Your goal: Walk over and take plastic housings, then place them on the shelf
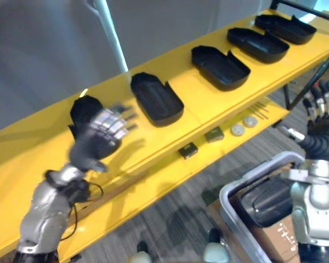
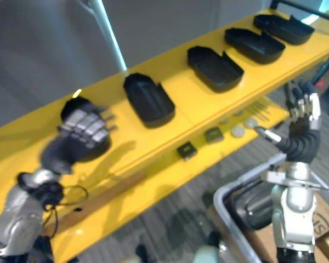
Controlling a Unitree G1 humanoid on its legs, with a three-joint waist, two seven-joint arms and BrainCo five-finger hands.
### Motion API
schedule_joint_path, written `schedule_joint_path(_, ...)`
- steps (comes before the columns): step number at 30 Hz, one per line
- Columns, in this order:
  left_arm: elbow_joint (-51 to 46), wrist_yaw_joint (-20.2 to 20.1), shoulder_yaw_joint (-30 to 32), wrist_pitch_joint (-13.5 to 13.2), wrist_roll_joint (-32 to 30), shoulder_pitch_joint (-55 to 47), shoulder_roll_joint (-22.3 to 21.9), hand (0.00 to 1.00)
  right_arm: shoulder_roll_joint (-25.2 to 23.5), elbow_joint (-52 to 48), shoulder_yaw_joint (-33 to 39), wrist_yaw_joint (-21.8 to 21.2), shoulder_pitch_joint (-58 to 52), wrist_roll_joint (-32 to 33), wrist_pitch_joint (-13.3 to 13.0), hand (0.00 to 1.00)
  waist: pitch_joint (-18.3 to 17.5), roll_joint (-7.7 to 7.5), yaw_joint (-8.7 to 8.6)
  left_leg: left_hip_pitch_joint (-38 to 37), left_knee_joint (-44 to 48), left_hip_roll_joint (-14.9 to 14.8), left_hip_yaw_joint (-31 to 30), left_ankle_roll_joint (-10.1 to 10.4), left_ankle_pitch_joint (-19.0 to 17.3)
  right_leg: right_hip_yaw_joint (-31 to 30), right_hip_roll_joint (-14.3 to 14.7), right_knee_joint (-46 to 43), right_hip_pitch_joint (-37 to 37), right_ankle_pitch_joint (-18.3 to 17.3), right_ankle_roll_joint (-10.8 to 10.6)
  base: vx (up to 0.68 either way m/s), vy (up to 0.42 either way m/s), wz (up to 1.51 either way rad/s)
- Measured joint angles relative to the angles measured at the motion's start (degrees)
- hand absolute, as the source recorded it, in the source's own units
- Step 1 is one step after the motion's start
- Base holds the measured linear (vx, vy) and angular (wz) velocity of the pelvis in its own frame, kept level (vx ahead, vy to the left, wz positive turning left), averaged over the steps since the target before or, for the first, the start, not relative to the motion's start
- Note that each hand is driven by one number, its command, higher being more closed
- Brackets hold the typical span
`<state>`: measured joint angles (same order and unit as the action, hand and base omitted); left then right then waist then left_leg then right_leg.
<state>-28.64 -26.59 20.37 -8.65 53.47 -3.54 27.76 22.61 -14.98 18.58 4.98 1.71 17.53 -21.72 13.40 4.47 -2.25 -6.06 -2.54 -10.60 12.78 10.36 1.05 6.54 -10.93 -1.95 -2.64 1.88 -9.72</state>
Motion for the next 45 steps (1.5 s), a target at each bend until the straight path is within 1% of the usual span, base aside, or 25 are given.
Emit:
schedule_joint_path(1,-0.57,0.79,1.35,-1.45,-0.2,-0.13,-0.81,0.0,-0.29,-0.1,0.47,0.1,0.13,-0.25,-0.01,0.0,-0.27,-0.14,0.27,-0.05,-0.02,-0.04,-0.34,0.02,0.02,0.45,0.01,0.19,-0.41,0.0,0.0,0.02,-0.014,0.37)
schedule_joint_path(3,-2.51,4.33,5.11,-7.46,-5.69,-1.18,-4.46,0.0,-0.8,-0.34,2.27,1.39,1.28,-0.43,0.01,0.0,-1.78,-0.73,1.64,-0.07,-0.11,-0.1,-1.31,0.07,0.05,1.43,0.03,0.68,-1.4,-0.01,0.01,0.03,-0.006,0.23)
schedule_joint_path(4,-2.62,5.14,5.6,-8.64,-7.37,-1.59,-5.11,0.0,-0.83,-0.32,2.43,1.73,1.62,-0.42,0.12,0.0,-2.32,-0.88,2.03,-0.04,-0.2,-0.1,-1.37,0.09,0.06,1.45,0.03,0.71,-1.4,-0.01,0.02,0.02,0.0,0.11)
schedule_joint_path(5,-2.87,7.14,5.89,-11.55,-9.96,-2.55,-6.46,0.0,-1.26,-0.32,2.63,2.82,2.54,-0.46,0.23,0.0,-3.46,-1.38,2.72,-0.26,-0.75,-0.09,-1.41,0.17,0.3,1.51,0.04,0.71,-1.42,-0.02,0.03,0.01,0.001,0.04)
schedule_joint_path(7,-3.44,9.92,5.82,-14.44,-12.92,-2.93,-8.16,0.0,-2.87,-0.33,2.74,3.93,3.11,-0.85,0.27,0.0,-4.31,-2.28,2.89,-0.97,-1.71,-0.08,-1.3,0.28,0.69,1.48,0.12,0.69,-1.58,-0.04,0.08,0.0,0.0,0.0)
schedule_joint_path(9,-4.04,15.04,5.63,-17.7,-18.74,-2.87,-10.36,0.0,-5.05,-0.36,3.01,5.09,2.56,-2.6,0.62,0.0,-5.25,-3.38,2.33,-1.07,-1.96,-0.05,-1.17,0.3,0.74,1.35,0.12,0.69,-1.52,-0.09,0.15,-0.01,-0.001,-0.02)
schedule_joint_path(11,-4.04,17.93,4.34,-19.23,-21.13,-2.8,-10.87,0.0,-6.15,-0.38,3.58,5.21,1.2,-2.69,1.48,0.0,-5.68,-4.09,1.67,-1.14,-2.04,-0.05,-1.03,0.3,0.82,1.19,0.15,0.64,-1.45,-0.17,0.26,-0.03,0.0,-0.06)
schedule_joint_path(13,-4.06,20.14,2.1,-19.57,-22.9,-2.65,-11.13,0.0,-6.6,-0.44,3.9,5.27,-0.31,-2.71,2.22,0.0,-5.82,-4.37,1.19,-1.83,-2.27,-0.08,-0.12,0.3,0.81,0.41,0.24,0.52,-1.27,-0.23,0.34,-0.04,0.006,-0.24)
schedule_joint_path(15,-4.87,23.53,-1.88,-19.73,-27.72,-2.62,-13.22,0.0,-6.95,-1.89,3.95,5.24,-3.17,-3.33,3.26,0.0,-5.91,-4.35,0.77,-2.97,-2.27,-0.24,2.93,0.34,0.44,-2.68,0.65,0.31,0.01,-0.38,0.58,-0.03,0.021,-0.64)
schedule_joint_path(19,-5.12,28.63,-8.18,-19.82,-33.74,-1.46,-13.75,0.0,-7.03,-4.33,6.57,5.3,-6.66,-5.22,4.15,0.0,-6.08,-4.66,-2.51,-3.6,-2.06,-1.13,8.33,0.92,0.03,-8.12,2.44,0.62,3.45,1.16,0.47,0.0,-0.005,-0.68)
schedule_joint_path(21,-5.04,30.94,-10.61,-19.83,-34.48,-0.07,-14.08,0.0,-7.03,-4.58,8.93,5.9,-8.23,-4.91,4.13,0.0,-6.1,-4.67,-4.03,-4.64,-2.05,-1.57,10.66,1.41,-0.41,-10.22,3.36,1.22,3.83,1.74,0.6,0.03,-0.012,-0.71)
schedule_joint_path(25,-4.4,35.16,-14.54,-19.82,-36.56,3.29,-14.87,0.0,-7.68,-5.16,13.46,6.35,-13.28,-4.69,3.94,0.0,-6.24,-4.5,-6.93,-5.95,-1.37,-2.57,14.62,2.17,-1.62,-13.37,5.05,1.76,4.94,2.56,0.79,0.05,-0.008,-0.51)
schedule_joint_path(26,-4.12,35.94,-15.65,-19.35,-37.15,4.24,-14.97,0.0,-8.51,-5.54,14.64,6.17,-14.78,-3.84,3.4,0.0,-6.21,-4.42,-8.07,-5.95,-0.97,-2.74,15.12,2.28,-2.02,-14.08,5.31,1.87,5.09,2.63,0.71,0.05,0.0,-0.29)
schedule_joint_path(29,-3.93,37.37,-16.87,-18.04,-40.23,5.36,-15.79,0.0,-10.99,-7.53,16.12,4.89,-17.32,-1.9,1.13,0.0,-6.19,-3.99,-9.46,-5.96,0.56,-2.81,16.14,2.16,-3.34,-15.85,5.58,1.79,5.64,2.79,0.53,0.04,0.017,-0.3)
schedule_joint_path(31,-3.82,38.61,-16.49,-16.72,-41.47,5.29,-16.09,0.0,-11.08,-7.66,15.81,3.11,-16.6,-0.33,0.11,0.0,-5.55,-3.73,-8.67,-5.16,6.05,-3.46,14.8,1.01,-7.12,-18.15,5.97,1.26,5.74,2.81,0.51,0.01,0.035,-0.59)
schedule_joint_path(32,-3.85,39.73,-15.45,-16.29,-42.88,5.01,-16.11,0.0,-10.87,-7.71,15.32,2.06,-15.04,0.13,-0.4,0.0,-4.92,-3.41,-7.45,-2.84,12.29,-3.66,9.19,-2.16,-11.04,-20.61,6.32,0.52,6.69,2.85,0.43,-0.08,0.078,-1.02)
schedule_joint_path(33,-4.02,40.37,-13.14,-16.21,-43.29,4.32,-16.09,0.0,-9.86,-7.69,13.73,1.25,-12.0,0.27,-0.74,0.0,-3.63,-2.73,-6.29,-0.01,18.7,-3.46,1.41,-3.94,-14.87,-23.31,6.97,-0.14,8.02,2.81,0.46,-0.08,0.068,-1.13)
schedule_joint_path(34,-4.09,40.73,-11.96,-16.19,-43.31,3.75,-16.09,0.0,-8.79,-7.51,12.55,1.2,-10.36,0.24,-0.78,0.0,-3.11,-2.26,-5.73,1.18,21.15,-3.23,-1.81,-4.31,-16.85,-24.54,7.44,-0.31,8.95,2.87,0.32,-0.2,0.205,-1.19)
schedule_joint_path(35,-4.17,41.29,-9.95,-16.22,-43.32,2.64,-16.08,0.0,-6.54,-6.7,10.3,1.35,-7.37,0.24,-0.77,0.0,-2.34,-0.55,-4.75,2.45,23.85,-2.56,-6.48,-4.26,-20.58,-26.65,8.25,-0.63,10.46,3.46,-0.39,-0.23,0.281,-0.89)
schedule_joint_path(36,-4.24,41.34,-8.47,-16.36,-43.28,1.85,-16.06,0.0,-5.33,-6.47,8.9,1.52,-5.58,0.23,-0.76,0.0,-1.67,0.61,-4.58,3.4,24.37,-1.9,-8.02,-3.05,-23.82,-27.53,8.19,-0.73,11.73,4.02,-1.28,-0.27,0.344,-0.67)
schedule_joint_path(37,-4.28,41.24,-7.52,-16.49,-43.29,1.48,-15.96,0.0,-5.62,-6.42,8.18,1.6,-5.11,0.23,-0.76,0.0,-1.21,0.22,-4.47,4.0,24.97,-1.25,-7.84,-2.08,-24.13,-28.1,7.59,-0.81,12.27,4.3,-1.71,-0.2,0.291,-0.33)
schedule_joint_path(39,-4.56,41.36,-4.63,-17.6,-43.2,-0.09,-15.7,0.0,-6.36,-6.44,5.71,1.68,-5.41,0.12,-0.7,0.0,0.29,-1.75,-3.61,5.26,26.93,0.99,-7.52,-3.01,-24.67,-28.72,5.39,-0.55,12.75,4.7,-1.73,-0.16,0.197,-0.06)
schedule_joint_path(41,-4.65,41.61,-3.61,-18.88,-42.97,-0.6,-15.26,0.0,-6.34,-6.49,5.55,1.72,-4.92,-0.18,-0.74,0.0,1.09,-3.08,-2.8,6.69,28.16,1.46,-7.82,-3.22,-24.98,-28.64,4.86,-0.4,13.39,4.78,-1.51,-0.08,0.101,0.08)
schedule_joint_path(44,-4.66,41.85,-3.15,-19.23,-42.82,-0.33,-14.85,0.0,-5.16,-6.21,4.49,2.78,-2.52,-0.24,-0.92,0.0,1.97,-2.64,-1.93,9.86,31.44,1.46,-9.74,-2.63,-25.67,-27.83,5.0,-1.42,14.84,5.0,-1.88,0.0,0.053,0.19)
schedule_joint_path(45,-4.68,41.53,-3.31,-19.25,-42.64,0.46,-14.81,0.0,-3.94,-4.78,3.51,3.99,-0.71,-0.39,-0.93,0.0,2.75,-2.03,-1.92,10.39,33.01,1.47,-10.57,-2.31,-26.27,-27.53,5.22,-2.83,15.14,4.92,-2.89,0.04,0.03,0.11)
